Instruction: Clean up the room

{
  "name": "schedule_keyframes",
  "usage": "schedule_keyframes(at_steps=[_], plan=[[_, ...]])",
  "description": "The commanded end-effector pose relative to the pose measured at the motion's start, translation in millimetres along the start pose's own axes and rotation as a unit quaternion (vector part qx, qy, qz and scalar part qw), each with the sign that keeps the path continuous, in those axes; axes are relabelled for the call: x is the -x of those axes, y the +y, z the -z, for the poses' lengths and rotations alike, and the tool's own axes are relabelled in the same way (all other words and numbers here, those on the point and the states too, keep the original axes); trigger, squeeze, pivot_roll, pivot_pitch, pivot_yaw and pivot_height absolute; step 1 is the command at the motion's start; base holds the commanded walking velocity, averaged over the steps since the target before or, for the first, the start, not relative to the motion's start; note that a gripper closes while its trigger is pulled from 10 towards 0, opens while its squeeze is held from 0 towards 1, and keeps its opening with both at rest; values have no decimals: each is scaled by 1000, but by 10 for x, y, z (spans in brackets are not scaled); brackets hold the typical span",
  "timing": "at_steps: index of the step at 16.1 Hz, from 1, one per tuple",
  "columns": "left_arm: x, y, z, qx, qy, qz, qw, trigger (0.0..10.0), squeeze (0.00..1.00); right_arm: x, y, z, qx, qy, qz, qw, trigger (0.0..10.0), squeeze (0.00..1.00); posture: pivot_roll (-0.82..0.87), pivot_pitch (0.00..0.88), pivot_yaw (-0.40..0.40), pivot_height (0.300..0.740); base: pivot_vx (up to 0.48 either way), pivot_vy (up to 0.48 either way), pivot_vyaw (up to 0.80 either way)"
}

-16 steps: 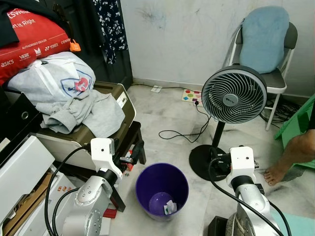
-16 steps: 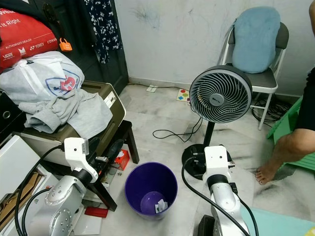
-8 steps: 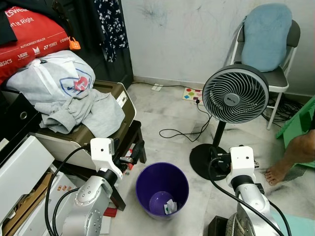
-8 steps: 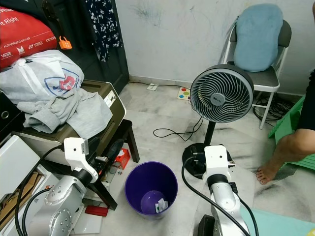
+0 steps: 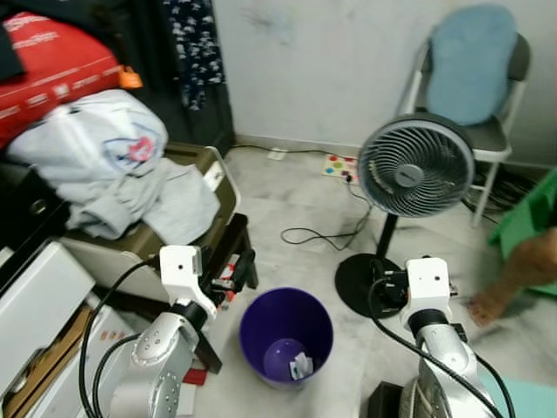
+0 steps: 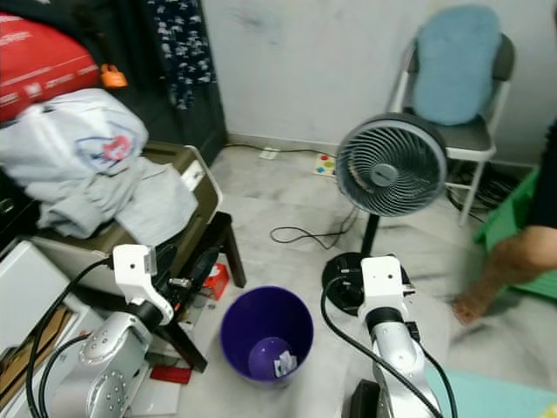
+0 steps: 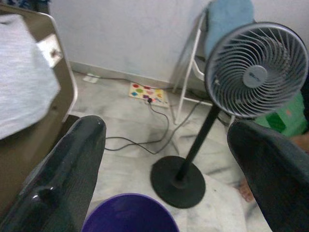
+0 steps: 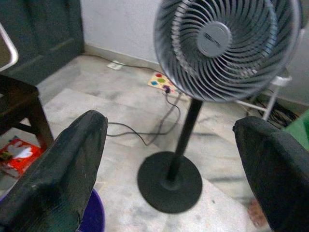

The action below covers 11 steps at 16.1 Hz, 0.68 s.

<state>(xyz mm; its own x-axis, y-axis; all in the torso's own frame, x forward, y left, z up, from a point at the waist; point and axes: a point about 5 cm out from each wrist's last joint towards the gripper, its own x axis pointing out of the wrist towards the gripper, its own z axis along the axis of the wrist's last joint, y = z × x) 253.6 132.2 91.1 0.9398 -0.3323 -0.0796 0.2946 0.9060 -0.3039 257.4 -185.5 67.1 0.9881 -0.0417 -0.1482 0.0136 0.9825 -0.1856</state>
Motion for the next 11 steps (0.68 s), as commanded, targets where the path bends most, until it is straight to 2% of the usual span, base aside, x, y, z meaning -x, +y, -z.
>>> schedule_keyframes(at_steps=[1, 3, 8, 11], plan=[[11, 29, 7, 1, 5, -6, 1000, 10000, 0, -10, -13, 16, -4, 6, 0, 1000, 10000, 0, -142, 0, 78, 740, 0, 0, -788], [13, 29, 8, 1, 5, -6, 1000, 10000, 0, -9, -12, 17, -4, 6, 0, 1000, 10000, 0, -142, 0, 78, 740, 0, 0, -788], [5, 31, 6, 1, 5, -5, 1000, 10000, 0, -17, -11, 15, -4, 6, 0, 1000, 10000, 0, -143, 0, 79, 740, 0, 283, -785], [4, 31, 5, 1, 4, -6, 1000, 10000, 0, -19, -10, 16, -4, 6, -1, 1000, 10000, 0, -143, 0, 79, 740, -260, 334, -740]])
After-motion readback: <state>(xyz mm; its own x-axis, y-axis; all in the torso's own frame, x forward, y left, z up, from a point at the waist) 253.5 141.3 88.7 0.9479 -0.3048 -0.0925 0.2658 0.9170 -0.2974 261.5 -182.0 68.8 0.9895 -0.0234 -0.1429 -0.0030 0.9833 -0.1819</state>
